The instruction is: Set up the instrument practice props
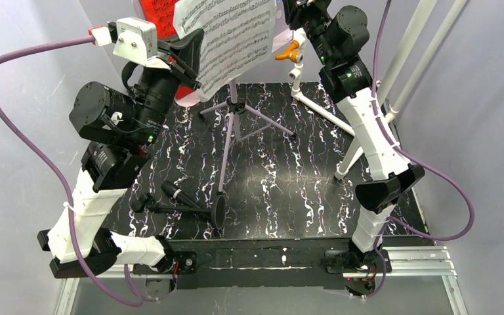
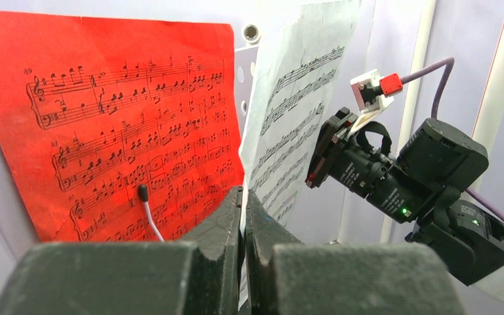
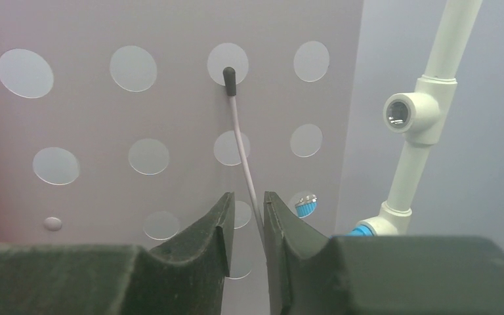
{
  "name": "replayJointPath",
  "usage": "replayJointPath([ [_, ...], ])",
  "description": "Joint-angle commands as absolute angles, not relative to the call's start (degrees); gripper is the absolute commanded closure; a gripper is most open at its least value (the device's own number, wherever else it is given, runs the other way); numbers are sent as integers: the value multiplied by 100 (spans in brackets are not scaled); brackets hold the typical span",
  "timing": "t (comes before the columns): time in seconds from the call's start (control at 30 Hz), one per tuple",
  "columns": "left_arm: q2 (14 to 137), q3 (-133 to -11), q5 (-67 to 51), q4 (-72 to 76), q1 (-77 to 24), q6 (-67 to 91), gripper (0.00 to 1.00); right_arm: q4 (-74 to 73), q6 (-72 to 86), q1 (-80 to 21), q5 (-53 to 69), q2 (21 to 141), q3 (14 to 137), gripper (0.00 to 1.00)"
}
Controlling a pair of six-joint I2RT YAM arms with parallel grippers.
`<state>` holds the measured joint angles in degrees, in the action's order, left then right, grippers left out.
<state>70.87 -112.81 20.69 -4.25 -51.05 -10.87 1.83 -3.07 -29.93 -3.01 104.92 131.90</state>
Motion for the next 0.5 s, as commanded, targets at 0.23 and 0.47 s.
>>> replayJointPath([
  [0.23, 7474, -11751, 2347, 205, -5075, -1430, 100, 665, -371, -2953, -120, 10563, 13518, 77],
  [0.47, 7769, -11984, 2493, 316, -5071, -1458, 100, 738, -435, -2936, -82, 10526, 13461, 91],
])
